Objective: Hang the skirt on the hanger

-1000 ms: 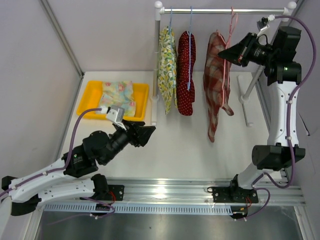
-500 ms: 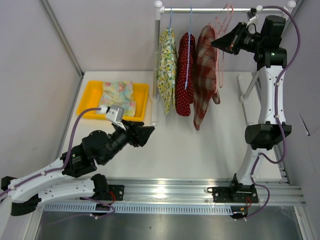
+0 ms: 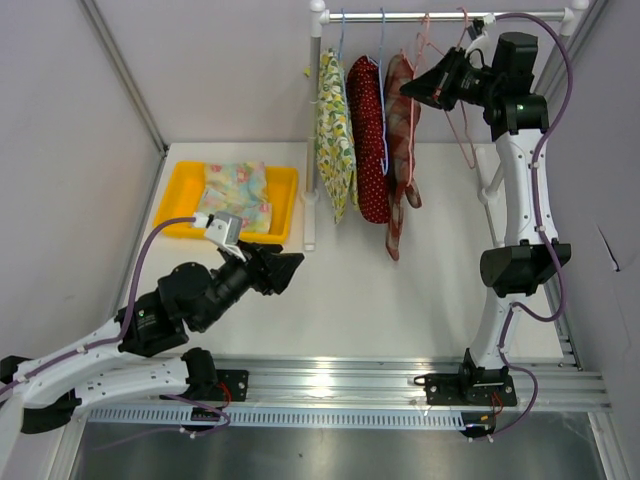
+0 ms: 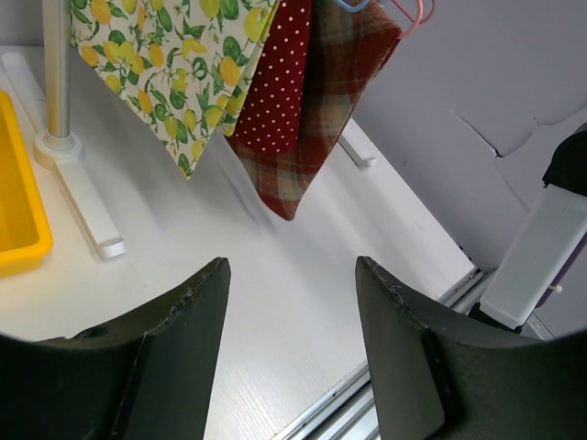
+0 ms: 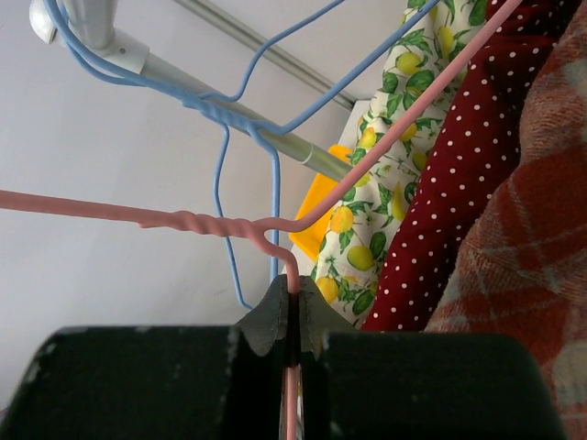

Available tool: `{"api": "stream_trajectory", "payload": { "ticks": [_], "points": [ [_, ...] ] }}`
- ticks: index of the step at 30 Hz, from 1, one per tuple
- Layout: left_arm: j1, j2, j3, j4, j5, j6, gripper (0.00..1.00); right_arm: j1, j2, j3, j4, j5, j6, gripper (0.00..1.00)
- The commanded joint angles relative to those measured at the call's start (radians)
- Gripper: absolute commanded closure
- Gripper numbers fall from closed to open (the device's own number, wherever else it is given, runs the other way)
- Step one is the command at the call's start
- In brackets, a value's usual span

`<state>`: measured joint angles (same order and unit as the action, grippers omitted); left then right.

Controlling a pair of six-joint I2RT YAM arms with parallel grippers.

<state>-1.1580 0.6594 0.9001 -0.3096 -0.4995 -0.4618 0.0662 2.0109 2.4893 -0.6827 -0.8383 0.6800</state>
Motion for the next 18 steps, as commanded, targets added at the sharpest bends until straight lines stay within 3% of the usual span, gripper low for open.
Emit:
{"api": "stream_trajectory", "payload": {
  "ticks": [1, 18],
  "points": [
    [0.004, -0.011, 0.029, -0.006, -0.020, 0.009, 0.38, -0.002, -0.041, 0.026, 0.150, 0.044, 0.018, 1.00],
    [0.004, -0.020, 0.031, -0.020, -0.022, 0.006, 0.38, 0.014, -0.032, 0.033, 0.284, 0.111, 0.088, 1.00]
  ]
}}
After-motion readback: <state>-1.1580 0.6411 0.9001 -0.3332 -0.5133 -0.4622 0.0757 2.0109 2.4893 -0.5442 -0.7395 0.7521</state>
